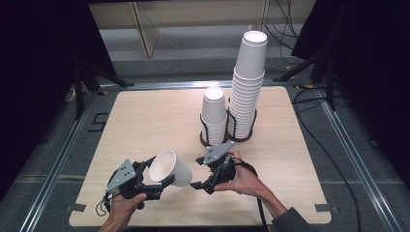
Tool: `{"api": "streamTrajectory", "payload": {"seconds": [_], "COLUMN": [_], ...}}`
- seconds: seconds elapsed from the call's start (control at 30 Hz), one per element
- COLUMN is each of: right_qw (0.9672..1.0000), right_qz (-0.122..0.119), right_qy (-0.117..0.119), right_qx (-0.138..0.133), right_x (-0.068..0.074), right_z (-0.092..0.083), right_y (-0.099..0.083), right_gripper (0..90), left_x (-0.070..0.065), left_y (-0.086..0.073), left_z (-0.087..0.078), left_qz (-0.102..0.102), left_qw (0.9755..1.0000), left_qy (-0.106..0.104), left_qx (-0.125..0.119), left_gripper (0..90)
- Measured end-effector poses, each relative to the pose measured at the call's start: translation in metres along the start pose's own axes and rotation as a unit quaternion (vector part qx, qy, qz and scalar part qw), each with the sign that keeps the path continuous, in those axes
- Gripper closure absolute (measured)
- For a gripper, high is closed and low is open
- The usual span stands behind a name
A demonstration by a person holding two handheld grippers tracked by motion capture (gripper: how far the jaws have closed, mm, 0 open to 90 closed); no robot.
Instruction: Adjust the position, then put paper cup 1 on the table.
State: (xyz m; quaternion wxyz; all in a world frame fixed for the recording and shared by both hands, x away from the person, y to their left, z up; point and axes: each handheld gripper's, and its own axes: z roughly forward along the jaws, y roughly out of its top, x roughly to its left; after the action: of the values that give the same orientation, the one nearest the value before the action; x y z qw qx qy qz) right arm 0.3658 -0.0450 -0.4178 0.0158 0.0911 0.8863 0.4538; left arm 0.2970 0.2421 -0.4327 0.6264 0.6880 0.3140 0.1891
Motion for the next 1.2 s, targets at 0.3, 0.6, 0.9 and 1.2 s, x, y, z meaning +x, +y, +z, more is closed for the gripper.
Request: {"api": "streamTrajectory", "payload": {"seconds": [0.3,0.6,0.9,1.2], "right_qw": [0.9979,0.9950,0.9937,0.9913], "right_qz": [0.014,0.023,0.037,0.045], "right_qy": [-0.055,-0.082,-0.089,-0.102], "right_qx": [0.032,0.053,0.057,0.069], "right_x": [0.001,0.005,0.007,0.010], "right_z": [-0.019,-0.027,-0.033,-0.038], "right_y": [-0.021,-0.033,-0.043,-0.052], "right_gripper": [19.6,20.3,20.1,19.7], "left_x": [0.010,0.033,0.056,0.072], "left_y": [0.002,0.006,0.009,0.017], "left_z": [0.001,0.006,0.014,0.034], "left_qz": [0.026,0.027,0.021,0.024], "left_qw": [0.9972,0.9925,0.9878,0.9838], "left_qy": [0.061,0.104,0.138,0.160], "left_qx": [0.035,0.057,0.069,0.077], "left_gripper": [12.9,12.8,12.9,12.7]}}
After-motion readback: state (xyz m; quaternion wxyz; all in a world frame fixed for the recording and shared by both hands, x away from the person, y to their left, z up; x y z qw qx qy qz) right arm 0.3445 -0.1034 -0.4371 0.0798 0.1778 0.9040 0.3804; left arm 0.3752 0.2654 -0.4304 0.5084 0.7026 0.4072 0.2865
